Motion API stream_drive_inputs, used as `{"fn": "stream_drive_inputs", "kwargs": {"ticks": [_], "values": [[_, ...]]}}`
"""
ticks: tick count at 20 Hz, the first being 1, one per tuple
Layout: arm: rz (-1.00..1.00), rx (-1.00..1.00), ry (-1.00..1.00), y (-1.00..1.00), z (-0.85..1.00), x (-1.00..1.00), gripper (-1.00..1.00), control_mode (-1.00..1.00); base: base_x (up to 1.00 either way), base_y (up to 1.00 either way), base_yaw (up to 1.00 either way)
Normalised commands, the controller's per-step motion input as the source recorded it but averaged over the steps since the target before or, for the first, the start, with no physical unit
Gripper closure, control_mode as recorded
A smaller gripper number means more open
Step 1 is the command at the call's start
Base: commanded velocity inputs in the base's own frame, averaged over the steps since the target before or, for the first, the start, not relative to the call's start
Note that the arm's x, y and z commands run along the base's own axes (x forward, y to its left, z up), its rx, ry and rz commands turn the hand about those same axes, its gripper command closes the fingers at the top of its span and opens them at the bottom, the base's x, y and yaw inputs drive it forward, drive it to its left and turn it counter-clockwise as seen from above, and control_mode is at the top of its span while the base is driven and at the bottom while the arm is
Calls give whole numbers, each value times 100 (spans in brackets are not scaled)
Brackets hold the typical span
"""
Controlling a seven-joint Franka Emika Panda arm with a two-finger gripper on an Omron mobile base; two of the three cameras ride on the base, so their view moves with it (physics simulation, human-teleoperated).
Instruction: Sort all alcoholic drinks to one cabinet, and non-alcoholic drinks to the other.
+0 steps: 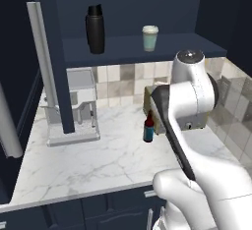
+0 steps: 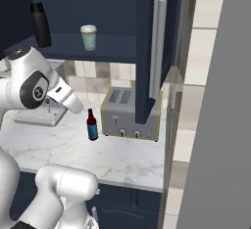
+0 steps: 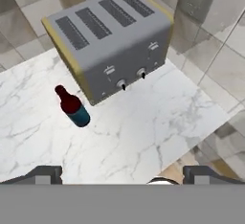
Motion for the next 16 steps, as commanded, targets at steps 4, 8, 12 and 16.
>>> {"fn": "stream_drive_inputs", "kwargs": {"ticks": [4,8,12,16], "values": [[-20,0,-8,15,-13,26,-100,-100,0,0,0],[-19,0,-2,29,-10,25,-100,-100,0,0,0],[-18,0,0,36,-10,20,-100,-100,0,0,0],[-19,0,0,28,-18,30,-100,-100,0,0,0]]}}
